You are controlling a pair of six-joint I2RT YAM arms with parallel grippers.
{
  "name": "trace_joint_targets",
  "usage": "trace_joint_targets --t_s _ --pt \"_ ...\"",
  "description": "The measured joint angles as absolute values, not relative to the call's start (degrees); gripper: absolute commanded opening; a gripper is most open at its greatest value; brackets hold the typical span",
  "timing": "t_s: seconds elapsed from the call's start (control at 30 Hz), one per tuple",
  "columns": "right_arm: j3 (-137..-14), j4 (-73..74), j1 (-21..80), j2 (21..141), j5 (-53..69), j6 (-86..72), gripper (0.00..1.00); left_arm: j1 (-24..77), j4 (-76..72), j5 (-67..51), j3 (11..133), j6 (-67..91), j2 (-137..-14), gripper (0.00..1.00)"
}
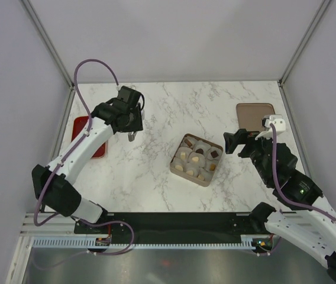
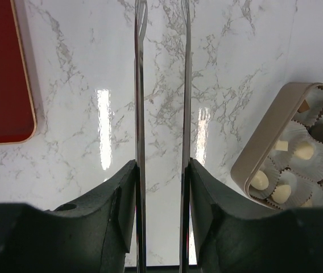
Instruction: Pack the chocolate
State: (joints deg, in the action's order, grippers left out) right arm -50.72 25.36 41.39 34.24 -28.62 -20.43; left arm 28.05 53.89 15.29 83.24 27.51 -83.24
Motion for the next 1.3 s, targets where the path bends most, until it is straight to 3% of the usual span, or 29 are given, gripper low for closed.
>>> trace_joint_targets --t_s 0.67,0.7,0.73,1.1,1.3 --pt "-50.59 25.30 41.39 34.89 -28.25 -19.88 0.96 26.24 43.05 12.84 71.88 26.68 -94.80 0.47" --pt "-50.48 25.28 41.39 34.96 -28.23 -19.90 0.96 26.15 43.07 12.84 71.29 26.68 -95.02 0.50" --pt "-50.26 25.28 41.39 35.03 -28.12 -19.92 0.96 26.11 42.83 12.73 70.70 26.70 -95.29 0.62" --pt "-49.52 25.26 41.39 36.05 -26.76 -20.21 0.95 26.06 36.73 9.78 63.86 26.85 -98.54 0.64" --pt "-49.52 25.23 41.39 36.18 -26.72 -20.36 0.95 26.06 34.94 8.80 62.81 27.24 -99.96 0.72"
